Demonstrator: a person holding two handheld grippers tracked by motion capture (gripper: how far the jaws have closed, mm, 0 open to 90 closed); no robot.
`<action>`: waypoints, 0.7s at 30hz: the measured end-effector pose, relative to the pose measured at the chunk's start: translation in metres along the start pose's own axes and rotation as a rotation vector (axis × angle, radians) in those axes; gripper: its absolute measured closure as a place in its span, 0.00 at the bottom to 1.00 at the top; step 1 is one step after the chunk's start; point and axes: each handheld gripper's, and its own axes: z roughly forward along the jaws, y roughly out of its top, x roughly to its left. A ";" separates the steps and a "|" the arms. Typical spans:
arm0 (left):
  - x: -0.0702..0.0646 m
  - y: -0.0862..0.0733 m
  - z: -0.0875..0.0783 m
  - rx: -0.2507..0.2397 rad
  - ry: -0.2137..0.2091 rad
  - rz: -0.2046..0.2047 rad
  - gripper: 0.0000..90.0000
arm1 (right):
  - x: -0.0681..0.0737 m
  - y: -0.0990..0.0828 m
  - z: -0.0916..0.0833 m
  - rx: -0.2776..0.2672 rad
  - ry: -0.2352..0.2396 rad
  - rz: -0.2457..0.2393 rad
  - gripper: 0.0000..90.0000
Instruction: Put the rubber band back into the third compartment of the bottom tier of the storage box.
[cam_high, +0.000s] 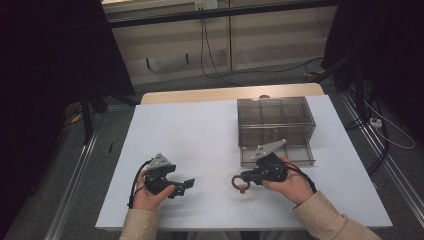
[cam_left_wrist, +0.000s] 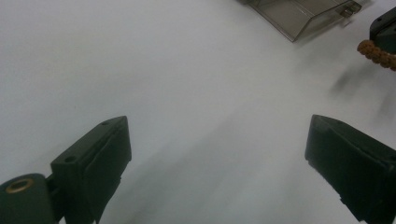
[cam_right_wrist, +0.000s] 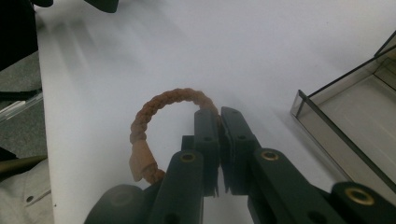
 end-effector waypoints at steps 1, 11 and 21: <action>0.000 0.000 0.000 0.000 0.000 0.000 0.08 | -0.001 0.000 -0.001 0.000 -0.002 -0.001 0.96; 0.000 0.000 0.000 0.000 -0.001 -0.001 0.08 | -0.008 0.000 -0.010 0.026 -0.005 0.010 0.96; 0.001 0.000 -0.001 -0.006 0.000 -0.005 0.08 | -0.012 0.006 -0.022 0.012 -0.021 0.013 0.96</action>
